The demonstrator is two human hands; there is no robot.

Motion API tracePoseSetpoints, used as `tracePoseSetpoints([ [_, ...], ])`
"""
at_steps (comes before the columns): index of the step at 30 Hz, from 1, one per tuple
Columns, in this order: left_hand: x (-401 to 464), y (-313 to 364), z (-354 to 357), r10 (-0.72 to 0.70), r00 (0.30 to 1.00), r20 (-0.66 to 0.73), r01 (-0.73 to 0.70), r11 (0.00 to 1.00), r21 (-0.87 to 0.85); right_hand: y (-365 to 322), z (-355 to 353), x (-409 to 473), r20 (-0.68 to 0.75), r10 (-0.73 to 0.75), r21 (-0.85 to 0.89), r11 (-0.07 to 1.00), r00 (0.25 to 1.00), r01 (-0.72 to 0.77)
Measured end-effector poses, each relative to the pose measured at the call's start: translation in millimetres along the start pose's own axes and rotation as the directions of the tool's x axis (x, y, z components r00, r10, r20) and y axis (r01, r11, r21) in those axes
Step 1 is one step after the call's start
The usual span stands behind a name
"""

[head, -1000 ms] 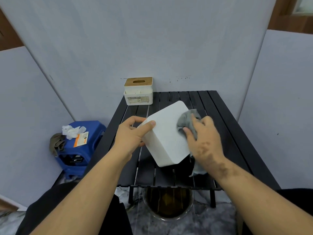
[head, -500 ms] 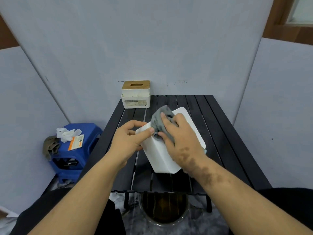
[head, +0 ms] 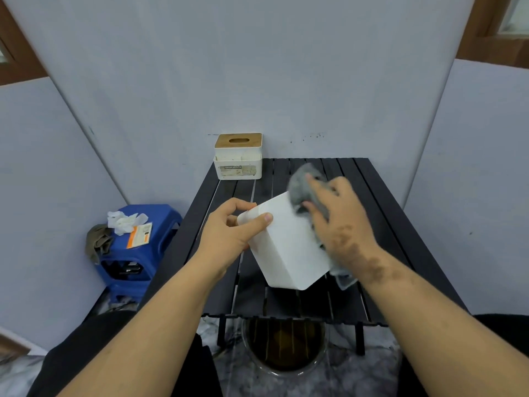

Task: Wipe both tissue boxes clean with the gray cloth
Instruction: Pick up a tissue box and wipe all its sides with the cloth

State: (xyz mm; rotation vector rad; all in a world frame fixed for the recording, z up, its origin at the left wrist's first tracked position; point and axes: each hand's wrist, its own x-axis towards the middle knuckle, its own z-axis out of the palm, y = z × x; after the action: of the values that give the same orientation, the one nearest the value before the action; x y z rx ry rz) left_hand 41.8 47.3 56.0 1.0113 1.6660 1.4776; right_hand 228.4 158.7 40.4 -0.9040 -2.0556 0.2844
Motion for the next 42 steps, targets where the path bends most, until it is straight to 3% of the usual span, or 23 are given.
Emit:
tracePoseSetpoints([
  [3,-2,-3,-1,-0.026,0.999,-0.026,0.027,1.000,0.011,27,-10,-6,-0.028,0.215,0.008,0.977,0.976,-0.215],
  [9,-4,-8,-14,-0.093,0.993,-0.077,0.087,0.994,-0.068,36,-11,-47,0.071,0.195,0.026,0.980,0.978,-0.197],
  [12,-7,-14,-20,-0.092,0.994,-0.064,0.083,0.987,-0.134,43,-18,-62,0.106,0.304,0.187,0.929,0.947,-0.319],
  [16,-13,-21,-27,0.101,0.994,0.034,-0.098,0.992,-0.074,39,-38,-69,0.194,0.386,0.460,0.776,0.902,-0.431],
  [19,-12,-26,-27,0.192,0.965,0.177,-0.184,0.981,-0.064,35,-51,-65,0.177,0.364,0.565,0.723,0.914,-0.397],
  [25,-6,-26,-23,0.162,0.914,0.372,-0.166,0.986,-0.020,23,-56,-55,0.160,0.304,0.622,0.707,0.939,-0.335],
  [29,1,-20,-40,0.087,0.875,0.477,-0.205,0.958,0.202,12,-53,-54,0.125,0.218,0.582,0.774,0.968,-0.250],
  [33,-5,-5,-52,0.029,0.896,0.443,-0.294,0.788,0.542,-1,-57,-55,0.117,0.045,0.536,0.838,0.992,-0.101],
  [37,-15,5,-53,0.101,0.871,0.482,-0.437,0.608,0.663,-17,-55,-61,0.079,-0.132,0.499,0.863,0.988,0.076],
  [40,-16,5,-59,0.137,0.855,0.499,-0.459,0.648,0.608,-27,-50,-66,0.032,-0.254,0.380,0.898,0.967,0.223],
  [42,-17,4,-64,0.171,0.860,0.481,-0.461,0.667,0.586,-33,-47,-70,0.025,-0.266,0.350,0.905,0.964,0.241],
])
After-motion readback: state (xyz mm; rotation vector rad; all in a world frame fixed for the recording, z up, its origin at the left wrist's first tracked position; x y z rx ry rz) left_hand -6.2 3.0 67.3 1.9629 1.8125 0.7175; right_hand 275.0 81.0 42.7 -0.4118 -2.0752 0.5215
